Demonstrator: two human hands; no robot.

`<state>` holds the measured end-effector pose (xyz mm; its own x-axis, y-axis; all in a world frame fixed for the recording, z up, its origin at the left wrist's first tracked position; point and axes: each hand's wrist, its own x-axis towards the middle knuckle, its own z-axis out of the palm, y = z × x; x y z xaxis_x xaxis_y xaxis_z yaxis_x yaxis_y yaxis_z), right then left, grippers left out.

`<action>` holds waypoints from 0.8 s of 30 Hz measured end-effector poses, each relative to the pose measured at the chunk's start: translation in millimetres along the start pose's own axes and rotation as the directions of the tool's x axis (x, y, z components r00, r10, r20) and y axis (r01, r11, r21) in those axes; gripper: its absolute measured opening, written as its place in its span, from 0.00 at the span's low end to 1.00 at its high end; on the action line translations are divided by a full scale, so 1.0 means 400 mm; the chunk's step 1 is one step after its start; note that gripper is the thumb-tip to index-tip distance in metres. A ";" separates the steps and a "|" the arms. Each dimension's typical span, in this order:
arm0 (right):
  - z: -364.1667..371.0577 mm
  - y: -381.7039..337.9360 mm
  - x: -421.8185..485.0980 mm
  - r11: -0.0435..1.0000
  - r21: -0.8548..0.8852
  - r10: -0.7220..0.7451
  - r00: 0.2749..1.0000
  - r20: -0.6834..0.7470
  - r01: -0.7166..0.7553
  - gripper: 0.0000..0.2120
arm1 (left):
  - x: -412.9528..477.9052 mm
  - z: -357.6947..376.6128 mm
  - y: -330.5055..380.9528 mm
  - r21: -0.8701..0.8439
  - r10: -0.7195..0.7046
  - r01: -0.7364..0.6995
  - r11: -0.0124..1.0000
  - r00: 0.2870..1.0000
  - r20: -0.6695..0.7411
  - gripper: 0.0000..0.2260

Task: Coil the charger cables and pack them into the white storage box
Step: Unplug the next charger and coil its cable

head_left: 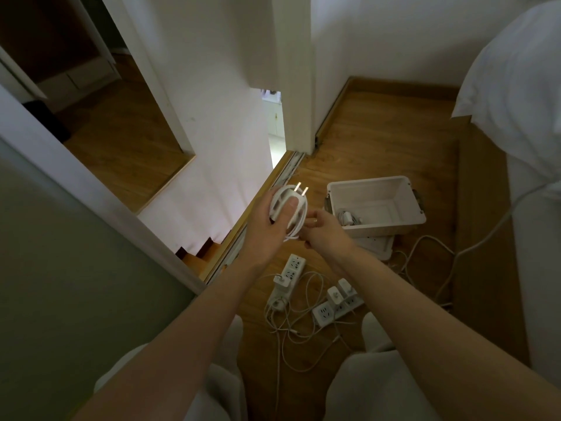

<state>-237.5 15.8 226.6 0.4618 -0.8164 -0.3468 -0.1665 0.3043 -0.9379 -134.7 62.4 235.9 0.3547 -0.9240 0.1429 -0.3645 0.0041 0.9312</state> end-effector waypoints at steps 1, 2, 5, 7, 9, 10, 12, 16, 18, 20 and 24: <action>0.001 0.002 0.002 1.000 0.000 -0.006 1.000 0.008 0.006 0.07 | 0.001 -0.002 0.001 -0.019 -0.032 0.032 0.999 0.999 -0.016 0.09; 0.002 0.003 0.005 1.000 -0.009 -0.017 1.000 0.025 0.017 0.07 | 0.003 -0.005 0.001 -0.049 -0.076 0.075 0.996 0.997 -0.027 0.10; -0.006 0.009 0.010 0.999 0.004 -0.034 0.993 0.112 0.034 0.11 | 0.005 -0.013 -0.002 -0.109 -0.196 0.195 0.975 0.981 0.002 0.12; -0.019 0.013 0.012 0.997 0.077 -0.023 0.985 0.170 0.010 0.12 | 0.005 -0.018 -0.005 -0.134 -0.246 0.248 0.959 0.969 0.036 0.15; -0.031 0.014 0.008 0.985 0.168 0.016 0.982 0.186 -0.048 0.11 | 0.003 -0.021 -0.001 -0.171 -0.274 0.280 0.945 0.960 0.057 0.16; -0.033 0.014 0.006 0.973 0.217 0.041 0.984 0.173 -0.079 0.10 | 0.003 -0.021 0.000 -0.181 -0.281 0.288 0.940 0.958 0.064 0.16; -0.027 0.016 0.001 0.959 0.259 0.082 0.989 0.124 -0.112 0.11 | 0.005 -0.019 0.005 -0.189 -0.300 0.306 0.933 0.952 0.062 0.15; -0.003 0.021 -0.015 0.991 0.137 0.008 0.999 -0.037 -0.003 0.09 | 0.008 -0.013 0.004 -0.168 -0.315 0.313 0.935 0.949 0.014 0.14; 0.007 0.021 -0.026 0.990 -0.011 -0.143 0.985 -0.097 0.143 0.06 | 0.010 -0.013 0.001 -0.151 -0.328 0.322 0.935 0.944 -0.019 0.14; 0.020 0.021 -0.039 0.974 -0.070 -0.222 0.971 -0.094 0.216 0.06 | 0.012 -0.012 -0.007 -0.120 -0.327 0.319 0.940 0.944 -0.053 0.13; 0.049 0.020 -0.052 0.985 0.038 -0.160 0.975 -0.157 0.168 0.13 | 0.008 -0.010 -0.019 0.017 -0.205 0.209 0.978 0.971 -0.126 0.14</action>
<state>-231.5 44.7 226.5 0.3397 -0.9214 -0.1889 -0.0535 0.1816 -0.9819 -127.1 60.9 230.5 0.5273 -0.8496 -0.0103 -0.2967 -0.1954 0.9348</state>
